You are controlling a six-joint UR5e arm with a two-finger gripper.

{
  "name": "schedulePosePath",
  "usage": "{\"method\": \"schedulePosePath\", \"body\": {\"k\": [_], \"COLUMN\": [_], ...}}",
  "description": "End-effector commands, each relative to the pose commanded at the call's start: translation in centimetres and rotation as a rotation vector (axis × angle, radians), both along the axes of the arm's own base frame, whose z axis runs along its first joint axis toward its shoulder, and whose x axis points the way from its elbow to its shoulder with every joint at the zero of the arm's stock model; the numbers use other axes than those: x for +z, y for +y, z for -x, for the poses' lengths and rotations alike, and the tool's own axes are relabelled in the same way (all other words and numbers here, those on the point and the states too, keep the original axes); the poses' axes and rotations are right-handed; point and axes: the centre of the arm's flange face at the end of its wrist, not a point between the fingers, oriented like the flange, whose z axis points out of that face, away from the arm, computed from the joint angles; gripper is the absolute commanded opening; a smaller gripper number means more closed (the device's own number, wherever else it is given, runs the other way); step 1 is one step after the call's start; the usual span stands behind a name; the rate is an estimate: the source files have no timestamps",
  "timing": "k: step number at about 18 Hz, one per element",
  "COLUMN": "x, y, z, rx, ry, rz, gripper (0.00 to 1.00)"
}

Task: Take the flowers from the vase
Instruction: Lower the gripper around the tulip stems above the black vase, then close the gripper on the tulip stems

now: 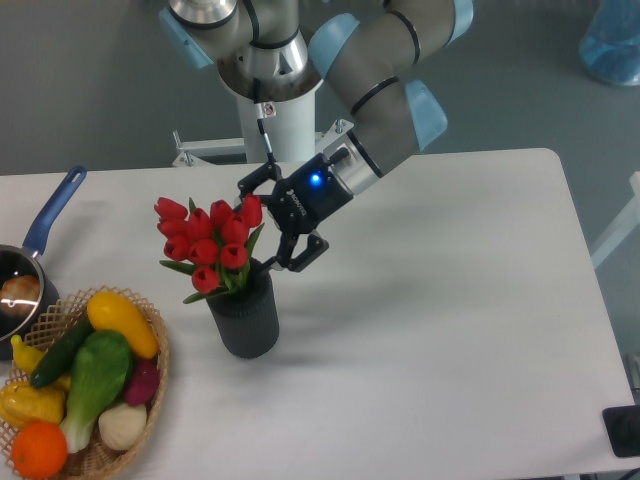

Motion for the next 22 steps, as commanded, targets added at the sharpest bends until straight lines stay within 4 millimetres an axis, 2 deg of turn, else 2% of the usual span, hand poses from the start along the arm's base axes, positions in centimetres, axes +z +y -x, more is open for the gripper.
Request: {"method": "schedulePosePath", "body": {"k": [2, 5, 6, 17, 22], "x": [-0.2, -0.2, 0.0, 1.8, 4.0], "y": [-0.1, -0.3, -0.3, -1.0, -1.2], "z": [0.3, 0.6, 0.5, 2.2, 1.7], "rx": [0.005, 0.01, 0.009, 0.048, 0.069], "ry": [-0.004, -0.002, 0.005, 0.022, 0.021], "rz": [0.002, 0.006, 0.004, -0.018, -0.044], "gripper": [0.51, 0.06, 0.0, 0.0, 0.0]}}
